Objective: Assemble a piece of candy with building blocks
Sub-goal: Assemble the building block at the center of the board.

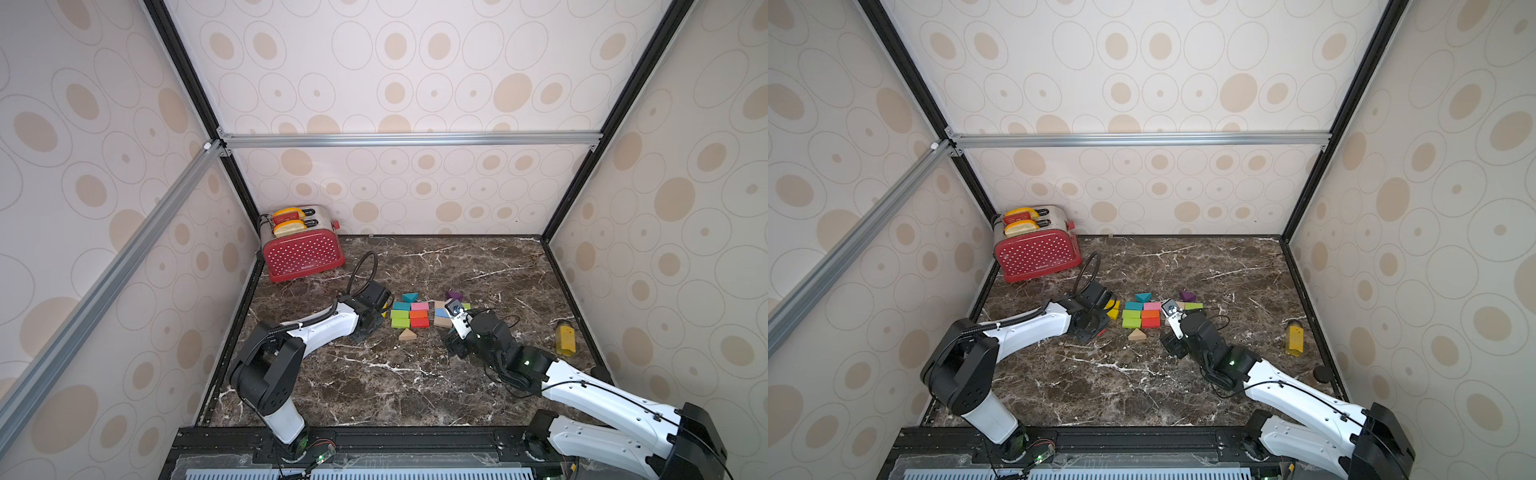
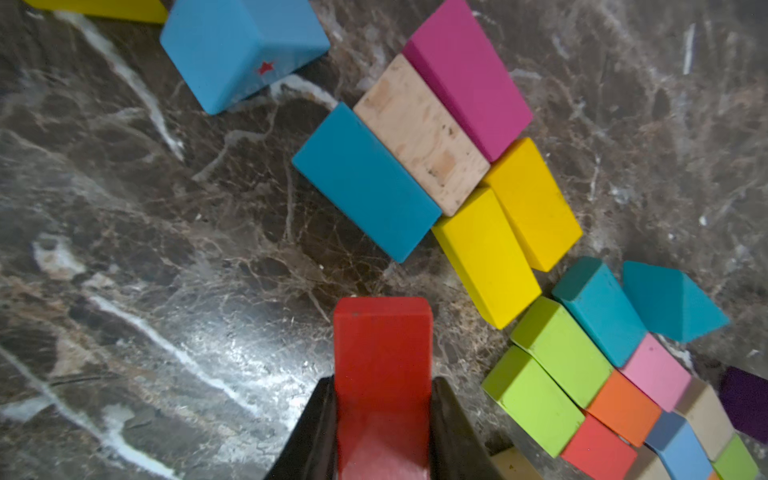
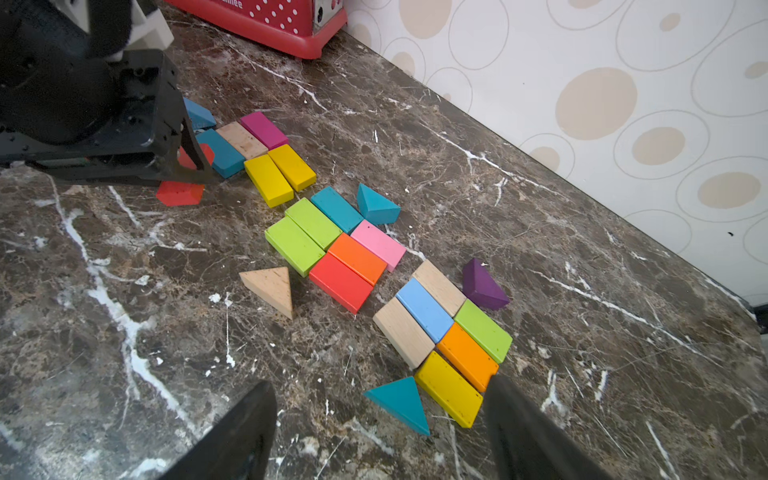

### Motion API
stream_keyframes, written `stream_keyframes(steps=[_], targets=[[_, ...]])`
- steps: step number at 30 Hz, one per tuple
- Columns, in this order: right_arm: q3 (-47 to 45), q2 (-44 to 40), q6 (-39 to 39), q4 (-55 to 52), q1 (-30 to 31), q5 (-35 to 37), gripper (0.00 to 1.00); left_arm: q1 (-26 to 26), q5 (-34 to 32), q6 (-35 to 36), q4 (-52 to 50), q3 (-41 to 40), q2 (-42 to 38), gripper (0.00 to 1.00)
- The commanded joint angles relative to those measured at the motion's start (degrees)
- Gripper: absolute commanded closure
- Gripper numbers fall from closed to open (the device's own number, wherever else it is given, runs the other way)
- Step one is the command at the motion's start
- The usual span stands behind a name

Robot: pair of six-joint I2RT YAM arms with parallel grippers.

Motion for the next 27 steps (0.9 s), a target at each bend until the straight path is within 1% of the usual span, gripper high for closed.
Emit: stream_keyframes(steps=[1, 5, 8, 12, 17, 20, 23, 25, 27], targets=[[-1.0, -0.8, 0.7, 0.1, -0.3, 1.8, 0.18, -1.0, 0.3, -3.3, 1.8, 1.2, 2.5, 0.70], [-1.1, -0.8, 0.5, 0.4, -0.3, 1.7, 0.18, -1.7, 0.3, -3.4, 2.4, 1.6, 3.9, 0.69], [-1.2, -0.6, 0.5, 0.5, -0.3, 1.5, 0.18, -1.9, -0.1, -3.5, 2.4, 1.4, 4.1, 0.66], [-1.0, -0.3, 0.6, 0.5, -0.3, 1.1, 0.18, -1.9, -0.8, -3.4, 2.1, 1.4, 4.2, 0.65], [-0.8, 0.4, 0.5, 0.3, -0.2, 0.5, 0.18, -2.0, -0.4, -1.7, 1.6, 2.7, 4.0, 0.57], [-0.2, 0.5, 0.4, -0.4, -0.2, 0.0, 0.18, -2.2, -2.4, 0.9, 0.3, 3.2, 1.6, 0.51], [0.5, 0.5, -0.2, -0.9, -0.3, -1.8, 0.18, -2.1, -4.2, 5.2, -3.9, 4.6, -2.1, 0.48], [1.1, 1.1, -1.6, -0.8, -0.3, -5.3, 0.18, -1.8, -8.0, 9.3, -8.1, 5.4, -6.9, 0.47], [2.1, 2.9, -3.0, -0.6, -0.3, -10.6, 0.18, -0.4, -9.9, 14.5, -10.6, 5.0, -12.6, 0.45]])
